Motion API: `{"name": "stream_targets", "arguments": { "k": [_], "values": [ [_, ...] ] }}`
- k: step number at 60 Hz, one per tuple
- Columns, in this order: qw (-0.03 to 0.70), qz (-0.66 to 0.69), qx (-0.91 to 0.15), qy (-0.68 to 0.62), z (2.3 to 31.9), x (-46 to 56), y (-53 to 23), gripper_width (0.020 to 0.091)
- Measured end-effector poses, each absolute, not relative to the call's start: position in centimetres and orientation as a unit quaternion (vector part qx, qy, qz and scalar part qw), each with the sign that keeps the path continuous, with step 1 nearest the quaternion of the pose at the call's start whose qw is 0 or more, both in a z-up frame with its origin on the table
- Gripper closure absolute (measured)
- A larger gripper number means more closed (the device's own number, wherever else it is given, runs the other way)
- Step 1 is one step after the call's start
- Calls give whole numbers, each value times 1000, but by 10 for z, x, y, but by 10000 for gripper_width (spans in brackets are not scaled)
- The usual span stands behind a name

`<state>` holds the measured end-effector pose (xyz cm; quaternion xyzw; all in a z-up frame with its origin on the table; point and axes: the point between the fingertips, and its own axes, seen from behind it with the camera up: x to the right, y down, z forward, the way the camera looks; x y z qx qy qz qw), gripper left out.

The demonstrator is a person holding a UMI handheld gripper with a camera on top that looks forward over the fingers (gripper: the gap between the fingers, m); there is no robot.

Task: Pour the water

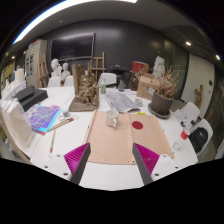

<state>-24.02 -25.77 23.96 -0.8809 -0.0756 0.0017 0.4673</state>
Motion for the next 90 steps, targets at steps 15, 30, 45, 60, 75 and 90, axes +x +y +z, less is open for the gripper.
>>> {"name": "stream_targets", "arguments": {
  "k": [15, 30, 45, 60, 75, 90],
  "values": [
    [466, -26, -884, -22, 218, -130, -246, 249],
    [467, -58, -882, 25, 176, 28, -230, 247],
    [501, -50, -863, 25, 136, 159, -177, 246],
    [520, -21, -853, 27, 89, 215, -87, 250],
    [530, -6, -847, 27, 54, 220, -36, 589],
    [545, -21, -837, 34, 59, 221, -31, 839]
  ]
}}
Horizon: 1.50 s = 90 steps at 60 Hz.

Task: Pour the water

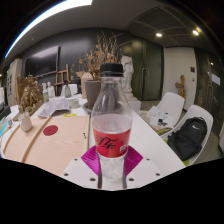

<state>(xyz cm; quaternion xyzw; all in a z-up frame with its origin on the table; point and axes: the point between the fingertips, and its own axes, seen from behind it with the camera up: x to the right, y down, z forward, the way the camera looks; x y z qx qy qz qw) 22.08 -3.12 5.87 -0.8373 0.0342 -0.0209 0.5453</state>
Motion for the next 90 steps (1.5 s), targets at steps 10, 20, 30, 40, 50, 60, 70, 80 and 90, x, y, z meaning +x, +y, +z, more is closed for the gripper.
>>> {"name": "stream_targets", "arguments": {
  "k": [10, 20, 30, 40, 50, 60, 70, 80, 90],
  "values": [
    [543, -46, -838, 19, 67, 220, -27, 840],
    [555, -83, -828, 7, 105, 215, -11, 840],
    [568, -141, -810, -18, 156, 198, 18, 840],
    [575, -243, -776, -88, 219, 147, 56, 839],
    [559, -362, -719, -201, 262, 68, 101, 841],
    [506, -481, -625, -350, 262, -22, 143, 840],
    [430, -576, -504, -478, 241, -86, 172, 842],
    [364, -619, -415, -559, 217, -114, 189, 843],
    [328, -631, -375, -595, 205, -126, 195, 844]
  ]
}}
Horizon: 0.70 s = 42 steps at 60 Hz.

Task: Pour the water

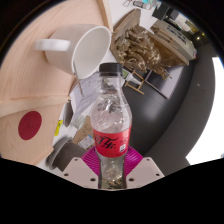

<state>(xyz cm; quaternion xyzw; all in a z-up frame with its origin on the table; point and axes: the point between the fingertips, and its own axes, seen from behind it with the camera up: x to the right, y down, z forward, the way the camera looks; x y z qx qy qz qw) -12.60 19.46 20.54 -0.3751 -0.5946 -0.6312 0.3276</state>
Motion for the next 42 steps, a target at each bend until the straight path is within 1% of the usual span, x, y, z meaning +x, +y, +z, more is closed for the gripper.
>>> {"name": "stream_targets", "arguments": {
  "k": [10, 15, 19, 25, 33, 38, 42],
  "values": [
    [342, -618, -407, -580, 208, -126, 192, 843],
    [367, -585, -472, -548, 208, -118, 188, 843],
    [399, -545, -539, -504, 214, -111, 183, 842],
    [456, -454, -647, -410, 221, -103, 173, 840],
    [520, -303, -749, -277, 221, -103, 165, 840],
    [539, -203, -790, -209, 208, -99, 165, 841],
    [543, -134, -813, -162, 188, -99, 167, 841]
  ]
}}
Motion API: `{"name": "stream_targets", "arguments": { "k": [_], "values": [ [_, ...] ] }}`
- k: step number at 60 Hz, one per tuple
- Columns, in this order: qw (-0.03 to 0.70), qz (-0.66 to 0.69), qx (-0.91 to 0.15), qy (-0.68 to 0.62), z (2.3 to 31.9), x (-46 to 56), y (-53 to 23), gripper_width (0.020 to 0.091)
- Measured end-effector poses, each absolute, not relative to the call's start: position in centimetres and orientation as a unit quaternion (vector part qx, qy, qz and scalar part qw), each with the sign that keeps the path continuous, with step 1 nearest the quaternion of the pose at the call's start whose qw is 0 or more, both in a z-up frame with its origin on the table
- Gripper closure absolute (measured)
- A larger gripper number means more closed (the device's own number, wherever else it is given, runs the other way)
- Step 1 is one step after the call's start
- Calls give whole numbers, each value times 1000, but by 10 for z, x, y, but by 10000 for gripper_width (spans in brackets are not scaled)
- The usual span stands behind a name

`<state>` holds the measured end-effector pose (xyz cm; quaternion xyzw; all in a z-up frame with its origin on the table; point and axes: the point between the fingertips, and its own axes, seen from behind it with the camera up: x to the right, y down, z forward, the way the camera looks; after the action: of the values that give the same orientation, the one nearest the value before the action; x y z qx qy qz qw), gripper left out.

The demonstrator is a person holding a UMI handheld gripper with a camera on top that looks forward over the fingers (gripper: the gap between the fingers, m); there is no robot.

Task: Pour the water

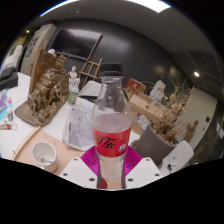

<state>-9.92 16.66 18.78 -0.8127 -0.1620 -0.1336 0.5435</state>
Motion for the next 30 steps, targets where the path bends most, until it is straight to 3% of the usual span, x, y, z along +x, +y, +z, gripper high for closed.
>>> {"name": "stream_targets", "arguments": {
  "k": [20, 25, 30],
  "values": [
    [537, 28, -839, -87, 81, -98, 165, 839],
    [535, 42, -841, -73, 63, -94, 165, 837],
    [552, 48, -830, -64, 66, -89, 168, 835]
  ]
}}
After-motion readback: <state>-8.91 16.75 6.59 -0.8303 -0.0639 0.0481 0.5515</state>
